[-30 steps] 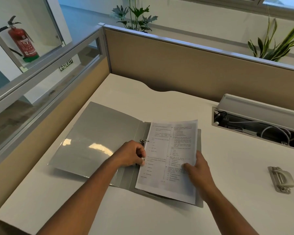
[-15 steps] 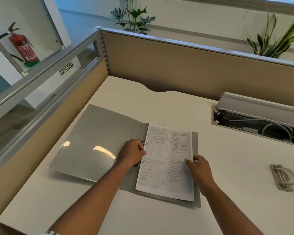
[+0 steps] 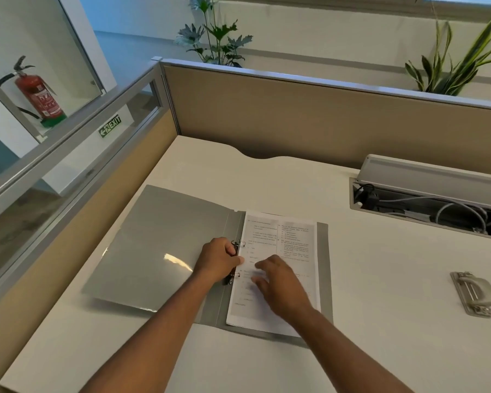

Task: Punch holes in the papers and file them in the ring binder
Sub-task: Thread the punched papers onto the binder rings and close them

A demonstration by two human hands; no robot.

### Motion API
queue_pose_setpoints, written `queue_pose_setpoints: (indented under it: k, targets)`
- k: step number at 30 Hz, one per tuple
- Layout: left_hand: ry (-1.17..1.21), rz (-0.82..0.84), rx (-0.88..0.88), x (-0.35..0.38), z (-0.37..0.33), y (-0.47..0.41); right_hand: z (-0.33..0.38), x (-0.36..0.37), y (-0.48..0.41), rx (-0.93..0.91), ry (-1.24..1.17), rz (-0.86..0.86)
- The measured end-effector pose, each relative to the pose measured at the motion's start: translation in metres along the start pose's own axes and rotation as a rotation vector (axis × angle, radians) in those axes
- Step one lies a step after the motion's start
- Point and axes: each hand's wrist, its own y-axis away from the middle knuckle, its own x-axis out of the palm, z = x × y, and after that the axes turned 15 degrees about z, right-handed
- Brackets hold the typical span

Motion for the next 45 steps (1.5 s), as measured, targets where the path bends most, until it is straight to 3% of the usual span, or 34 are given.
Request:
queue_pose_setpoints:
  k: [11,28,35,41,45]
  targets:
    - [0.061,0.234,0.142,-0.035,0.048,0.022,0.011,0.03,-0.017,-0.095,0.028,-0.036]
    - [0.005,0.152,0.309,-0.01,0.062,0.018,0.017,0.035,-0.03,-0.141,0.122,-0.076]
    - [0.042,0.173,0.278,-0.01,0.06,0.019,0.009,0.041,-0.03,-0.1,0.017,-0.068]
    - [0.211,0.154,0.167,-0.023,0.046,0.018,0.011,0.041,-0.029,-0.101,-0.042,-0.05]
    - [0.111,0.134,0.058,-0.019,0.033,0.007,0.011,0.039,-0.027,-0.07,-0.097,-0.031]
